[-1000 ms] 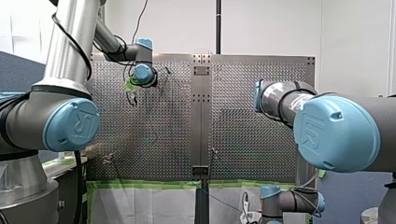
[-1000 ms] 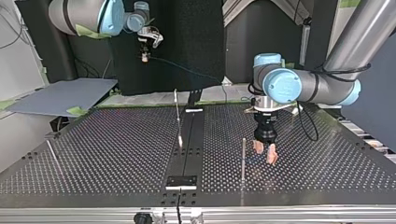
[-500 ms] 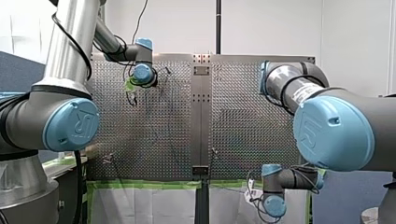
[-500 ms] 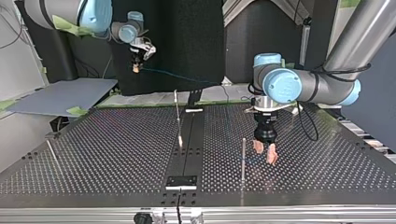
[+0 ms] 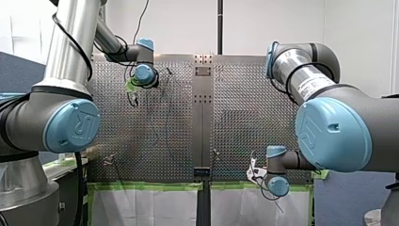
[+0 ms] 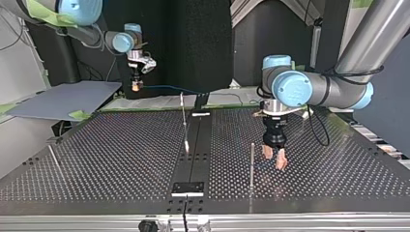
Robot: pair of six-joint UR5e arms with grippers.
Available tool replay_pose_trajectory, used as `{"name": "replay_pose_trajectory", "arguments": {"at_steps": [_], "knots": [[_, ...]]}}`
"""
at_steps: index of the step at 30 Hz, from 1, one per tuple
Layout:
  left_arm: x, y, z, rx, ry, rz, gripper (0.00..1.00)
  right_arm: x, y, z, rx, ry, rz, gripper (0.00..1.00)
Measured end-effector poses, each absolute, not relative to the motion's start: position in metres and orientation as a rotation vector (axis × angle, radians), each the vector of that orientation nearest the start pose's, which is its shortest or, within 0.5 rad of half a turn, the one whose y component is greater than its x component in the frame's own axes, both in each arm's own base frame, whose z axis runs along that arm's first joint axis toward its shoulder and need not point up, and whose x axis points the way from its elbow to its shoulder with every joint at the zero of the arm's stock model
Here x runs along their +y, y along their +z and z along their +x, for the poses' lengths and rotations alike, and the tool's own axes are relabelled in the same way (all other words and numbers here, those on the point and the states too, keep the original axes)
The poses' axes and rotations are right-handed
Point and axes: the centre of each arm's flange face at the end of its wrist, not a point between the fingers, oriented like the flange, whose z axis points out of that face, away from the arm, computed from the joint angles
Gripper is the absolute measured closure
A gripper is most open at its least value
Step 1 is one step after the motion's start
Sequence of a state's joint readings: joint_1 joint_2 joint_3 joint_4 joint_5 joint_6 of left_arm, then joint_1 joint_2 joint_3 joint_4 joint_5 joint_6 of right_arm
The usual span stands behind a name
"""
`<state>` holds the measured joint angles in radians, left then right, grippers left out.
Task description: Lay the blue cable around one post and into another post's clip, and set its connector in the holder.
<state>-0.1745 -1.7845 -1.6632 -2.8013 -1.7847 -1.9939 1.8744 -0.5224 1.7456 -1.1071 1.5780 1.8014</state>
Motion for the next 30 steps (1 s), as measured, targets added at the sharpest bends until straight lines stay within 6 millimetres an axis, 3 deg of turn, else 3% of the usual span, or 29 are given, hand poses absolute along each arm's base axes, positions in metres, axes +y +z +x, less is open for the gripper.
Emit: {"name": "replay_pose_trajectory", "arguments": {"at_steps": [7, 19, 30], "knots": [[-0.209, 0.363, 0.536, 1.505, -0.31, -0.36, 0.0, -0.533, -0.074, 0.308, -1.291, 1.553, 1.407, 1.0], [-0.21, 0.363, 0.536, 1.507, -0.313, -0.357, 0.0, -0.523, -0.092, 0.304, -1.299, 1.537, 1.412, 1.0], [-0.212, 0.363, 0.535, 1.51, -0.312, -0.354, 0.0, -0.535, -0.068, 0.311, -1.219, 1.579, 1.412, 1.0]]}}
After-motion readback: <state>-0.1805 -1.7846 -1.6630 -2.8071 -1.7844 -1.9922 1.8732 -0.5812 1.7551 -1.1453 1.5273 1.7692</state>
